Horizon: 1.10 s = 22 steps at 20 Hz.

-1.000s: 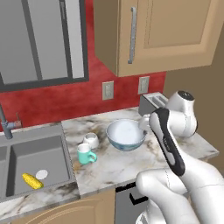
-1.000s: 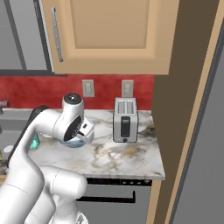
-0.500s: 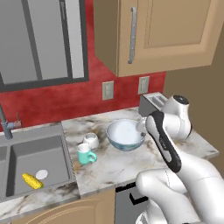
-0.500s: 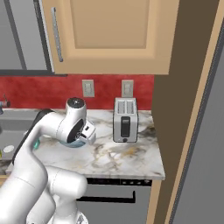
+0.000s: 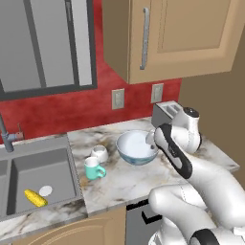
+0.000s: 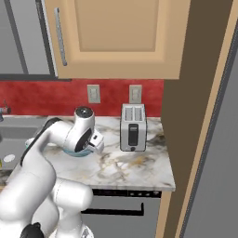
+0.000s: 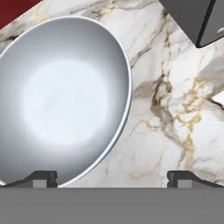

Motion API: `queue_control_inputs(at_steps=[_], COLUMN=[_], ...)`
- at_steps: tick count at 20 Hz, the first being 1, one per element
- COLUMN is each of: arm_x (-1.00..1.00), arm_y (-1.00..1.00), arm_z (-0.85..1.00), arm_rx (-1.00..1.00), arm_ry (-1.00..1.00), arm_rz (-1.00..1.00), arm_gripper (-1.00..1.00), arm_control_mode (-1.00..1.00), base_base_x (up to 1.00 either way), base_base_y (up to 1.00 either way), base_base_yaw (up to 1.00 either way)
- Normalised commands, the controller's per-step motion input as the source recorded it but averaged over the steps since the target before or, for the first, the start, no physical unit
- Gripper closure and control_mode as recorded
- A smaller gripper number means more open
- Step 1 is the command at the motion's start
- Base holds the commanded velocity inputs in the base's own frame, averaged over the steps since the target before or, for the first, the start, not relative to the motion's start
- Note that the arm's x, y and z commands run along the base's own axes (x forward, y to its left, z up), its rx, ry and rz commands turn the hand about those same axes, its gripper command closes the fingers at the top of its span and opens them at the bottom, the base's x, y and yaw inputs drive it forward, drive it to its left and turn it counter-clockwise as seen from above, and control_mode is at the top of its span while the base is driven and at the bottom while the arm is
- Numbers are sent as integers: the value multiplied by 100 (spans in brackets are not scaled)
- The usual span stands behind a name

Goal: Clear the mugs and bowl far away from the sink.

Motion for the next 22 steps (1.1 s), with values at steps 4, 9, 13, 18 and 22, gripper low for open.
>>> queue_control_inputs(at_steps=[4,9,13,18,22], arm_x=[30,35,34,22,10], arm_y=[0,0,0,0,11], arm_z=[-26,-21,-21,-33,-32], arm_rx=[0,0,0,0,0], arm_ry=[3,2,1,2,4], arm_rz=[0,0,0,0,0], arm_gripper=[-100,-100,-100,-100,100], arm_control_mode=[-100,-100,-100,-100,-100], base_base_x=[0,0,0,0,0], base_base_y=[0,0,0,0,0], base_base_yaw=[0,0,0,0,0])
